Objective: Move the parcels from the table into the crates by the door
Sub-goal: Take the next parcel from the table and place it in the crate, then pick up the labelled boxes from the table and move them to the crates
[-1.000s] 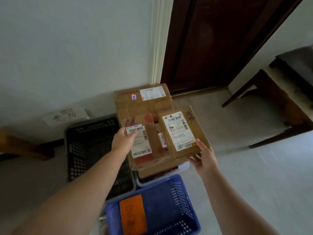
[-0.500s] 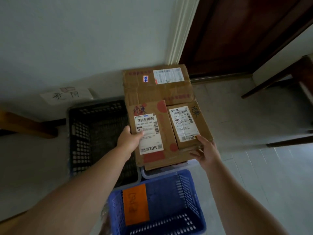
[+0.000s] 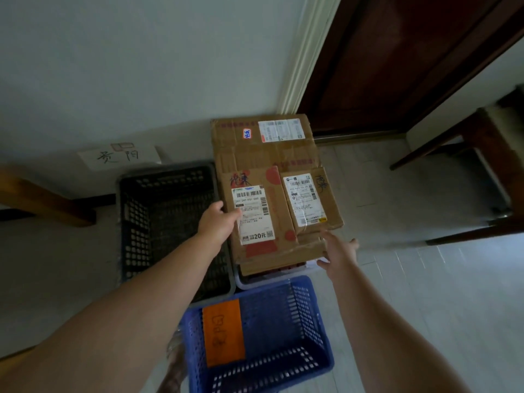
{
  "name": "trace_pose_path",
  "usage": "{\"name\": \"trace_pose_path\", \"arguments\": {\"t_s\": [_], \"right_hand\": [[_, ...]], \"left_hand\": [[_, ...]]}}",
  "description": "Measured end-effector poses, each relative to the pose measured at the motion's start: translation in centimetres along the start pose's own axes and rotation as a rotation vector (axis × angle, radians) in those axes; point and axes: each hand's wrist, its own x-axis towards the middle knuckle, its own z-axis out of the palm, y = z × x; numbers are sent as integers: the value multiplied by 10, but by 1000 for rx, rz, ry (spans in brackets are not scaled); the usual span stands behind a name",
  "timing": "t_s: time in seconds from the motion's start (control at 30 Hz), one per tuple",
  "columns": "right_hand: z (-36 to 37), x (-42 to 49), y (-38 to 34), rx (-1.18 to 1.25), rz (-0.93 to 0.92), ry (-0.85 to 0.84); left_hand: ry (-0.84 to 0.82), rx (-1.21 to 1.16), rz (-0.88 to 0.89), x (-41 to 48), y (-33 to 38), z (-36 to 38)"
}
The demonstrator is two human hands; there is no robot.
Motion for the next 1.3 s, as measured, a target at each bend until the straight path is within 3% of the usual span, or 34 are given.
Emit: {"name": "trace_pose_path", "arguments": {"t_s": [0.27, 0.6, 0.73, 0.83, 0.93, 1.3], "right_hand": [[-9, -136, -19, -34, -120, -25], [-8, -265, -10, 323, -226, -142], [-12, -309, 9, 395, -379, -269], [-15, -344, 33, 447, -373, -359], [-13, -377, 59, 348, -517, -470], [28, -503, 107, 271, -702, -666]], "left_hand": [[-121, -67, 144, -81, 85, -65], [-246, -186, 241, -170, 93, -146], [-218, -210, 298, -203, 79, -181], [-144, -231, 364, -237, 56, -211], [-115, -230, 390, -270, 29, -239], [58, -378, 480, -354, -24, -368]]}}
